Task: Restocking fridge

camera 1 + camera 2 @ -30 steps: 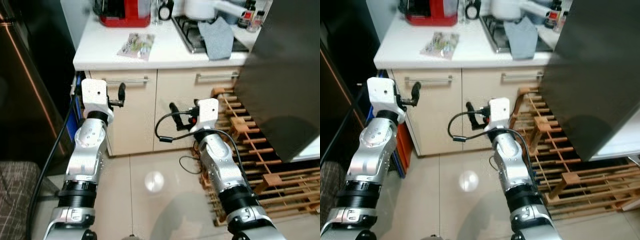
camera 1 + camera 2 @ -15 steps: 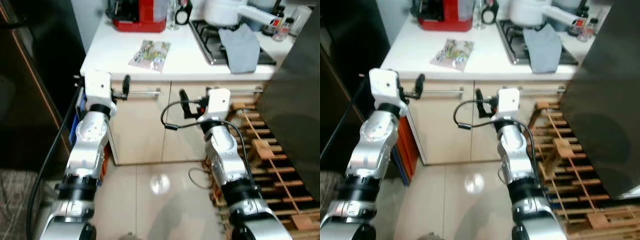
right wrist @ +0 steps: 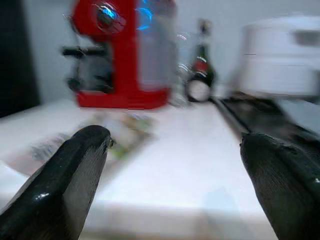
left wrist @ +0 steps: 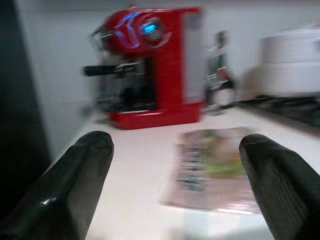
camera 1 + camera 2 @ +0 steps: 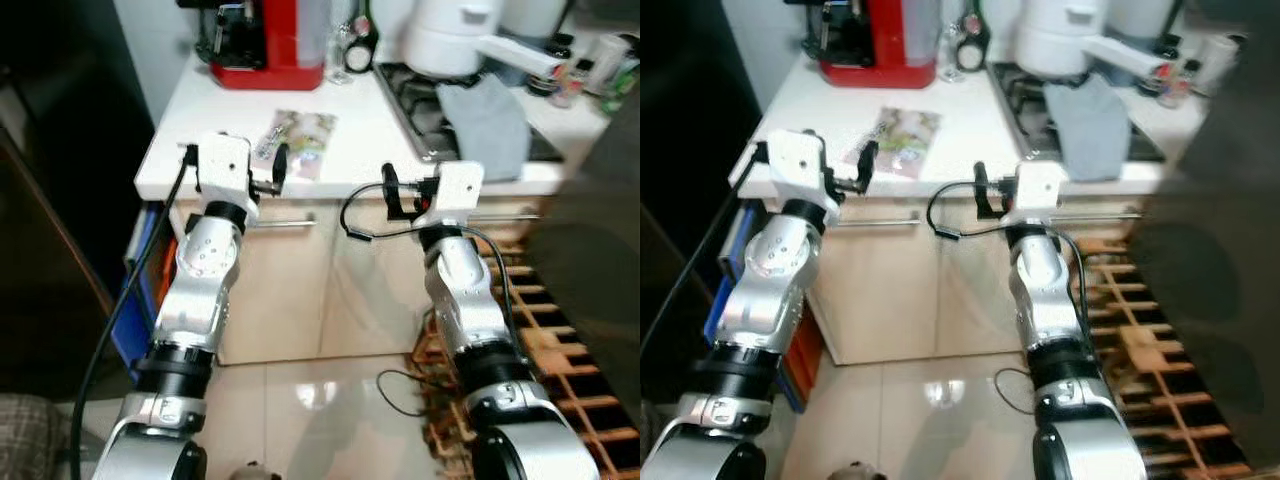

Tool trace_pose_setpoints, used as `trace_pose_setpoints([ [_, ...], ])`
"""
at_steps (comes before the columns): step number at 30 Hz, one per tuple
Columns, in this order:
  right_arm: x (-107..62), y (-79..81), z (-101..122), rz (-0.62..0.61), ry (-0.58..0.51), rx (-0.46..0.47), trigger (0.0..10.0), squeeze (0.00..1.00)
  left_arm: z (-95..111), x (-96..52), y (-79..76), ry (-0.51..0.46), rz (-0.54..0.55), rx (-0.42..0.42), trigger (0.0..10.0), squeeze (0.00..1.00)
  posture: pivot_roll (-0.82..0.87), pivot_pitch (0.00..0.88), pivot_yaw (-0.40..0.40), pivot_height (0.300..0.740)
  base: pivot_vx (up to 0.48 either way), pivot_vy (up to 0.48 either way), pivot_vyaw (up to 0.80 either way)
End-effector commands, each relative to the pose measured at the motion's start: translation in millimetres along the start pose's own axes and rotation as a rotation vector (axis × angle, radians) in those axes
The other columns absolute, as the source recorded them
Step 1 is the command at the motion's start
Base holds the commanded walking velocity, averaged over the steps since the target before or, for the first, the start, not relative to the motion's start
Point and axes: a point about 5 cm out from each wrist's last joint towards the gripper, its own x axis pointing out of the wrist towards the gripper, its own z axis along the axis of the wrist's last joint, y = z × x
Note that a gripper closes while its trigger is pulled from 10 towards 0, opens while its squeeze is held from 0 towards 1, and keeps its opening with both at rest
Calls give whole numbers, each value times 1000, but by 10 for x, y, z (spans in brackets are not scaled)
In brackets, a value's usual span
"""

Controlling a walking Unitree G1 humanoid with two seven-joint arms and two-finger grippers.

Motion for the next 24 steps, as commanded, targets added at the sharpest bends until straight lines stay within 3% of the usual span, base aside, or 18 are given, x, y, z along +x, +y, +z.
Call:
trace_pose_setpoints([
  [1,45,-143,172,-44,-68,-9,10000,0,75,38,-106,-34,-35,-7,10000,0,11,0,-1,740,480,0,0],
  [4,174,-137,375,-65,-122,-67,10000,0,70,51,-131,-28,-63,-12,10000,0,0,0,20,740,480,0,0],
  [12,427,-82,529,-29,-61,143,10000,0,70,82,-176,-14,-95,-11,10000,0,0,0,40,740,480,0,0],
  [18,489,-35,390,-28,74,313,10000,0,75,102,-187,-15,-111,-6,10000,0,-4,0,43,740,480,0,0],
  [21,487,-37,252,-54,179,373,10000,0,151,119,-198,-67,-154,-3,10000,0,-4,0,42,740,480,0,0],
  [23,470,-66,192,-82,211,399,10000,0,182,132,-172,-81,-144,-7,10000,0,1,0,36,740,480,0,0],
  [24,417,-112,86,-110,253,442,10000,0,238,175,-70,-91,-101,-34,10000,0,5,0,33,740,0,0,0],
])
